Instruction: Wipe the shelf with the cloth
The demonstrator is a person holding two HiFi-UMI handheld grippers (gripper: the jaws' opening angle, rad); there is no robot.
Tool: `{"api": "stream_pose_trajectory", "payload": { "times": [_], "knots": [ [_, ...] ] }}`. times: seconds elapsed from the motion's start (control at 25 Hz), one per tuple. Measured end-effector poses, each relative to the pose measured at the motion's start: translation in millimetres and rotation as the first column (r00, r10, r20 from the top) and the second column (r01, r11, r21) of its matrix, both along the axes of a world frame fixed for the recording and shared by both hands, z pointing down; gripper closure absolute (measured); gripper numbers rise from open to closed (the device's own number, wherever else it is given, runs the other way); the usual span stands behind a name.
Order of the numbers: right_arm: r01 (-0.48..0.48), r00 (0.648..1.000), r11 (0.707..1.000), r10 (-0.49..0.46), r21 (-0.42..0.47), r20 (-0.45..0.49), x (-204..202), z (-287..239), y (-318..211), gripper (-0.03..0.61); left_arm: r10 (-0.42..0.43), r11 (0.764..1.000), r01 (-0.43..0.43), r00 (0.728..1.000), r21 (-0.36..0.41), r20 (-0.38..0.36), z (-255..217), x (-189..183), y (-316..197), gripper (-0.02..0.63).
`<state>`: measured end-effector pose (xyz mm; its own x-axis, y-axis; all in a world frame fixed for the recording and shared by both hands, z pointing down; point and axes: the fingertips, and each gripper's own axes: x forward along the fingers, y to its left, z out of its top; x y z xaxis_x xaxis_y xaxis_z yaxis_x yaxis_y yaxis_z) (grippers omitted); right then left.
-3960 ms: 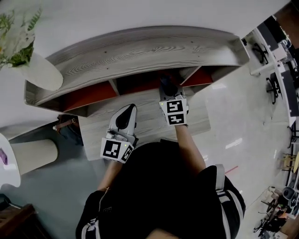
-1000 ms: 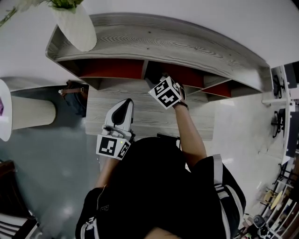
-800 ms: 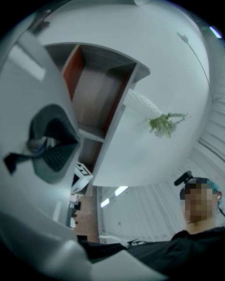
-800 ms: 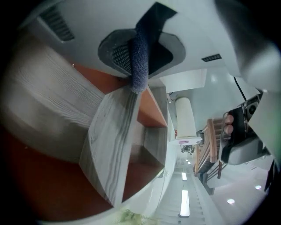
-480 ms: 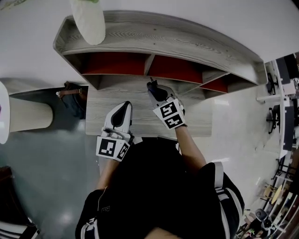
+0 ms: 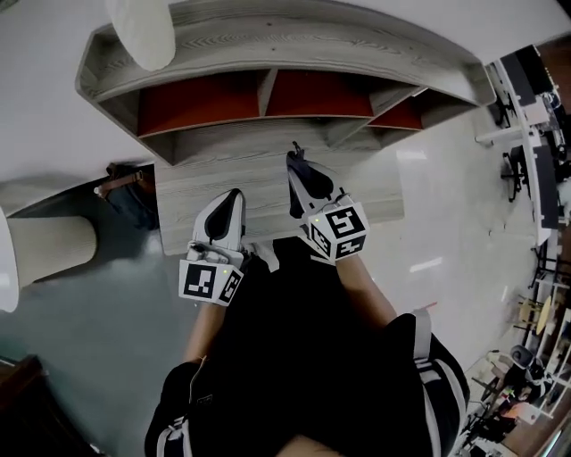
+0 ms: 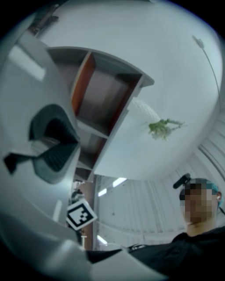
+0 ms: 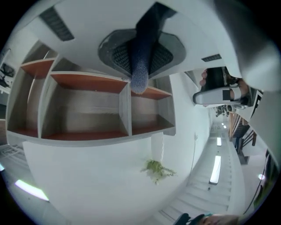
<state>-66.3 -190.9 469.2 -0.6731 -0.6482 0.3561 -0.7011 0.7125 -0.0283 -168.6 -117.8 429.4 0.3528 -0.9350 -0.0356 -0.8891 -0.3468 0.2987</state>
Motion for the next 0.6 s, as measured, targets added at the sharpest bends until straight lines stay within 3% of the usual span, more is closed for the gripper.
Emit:
{"api": "stream_pose_trajectory", "payload": {
  "times": [0.24, 0.6],
  "knots": [
    [-0.112, 0.989, 0.994, 0.109, 0.018, 0.099, 34, -18, 13, 0.525, 0.025, 0.999, -0.025, 1.0, 0.02, 0.012, -7, 13, 5, 0.609],
    [-0.182, 0.971, 0.982, 0.173, 0.041, 0.165, 76, -31, 18, 0.525, 0.003, 1.0, -0.003, 1.0, 0.016, 0.02, -13, 36, 0, 0.609]
  ]
}}
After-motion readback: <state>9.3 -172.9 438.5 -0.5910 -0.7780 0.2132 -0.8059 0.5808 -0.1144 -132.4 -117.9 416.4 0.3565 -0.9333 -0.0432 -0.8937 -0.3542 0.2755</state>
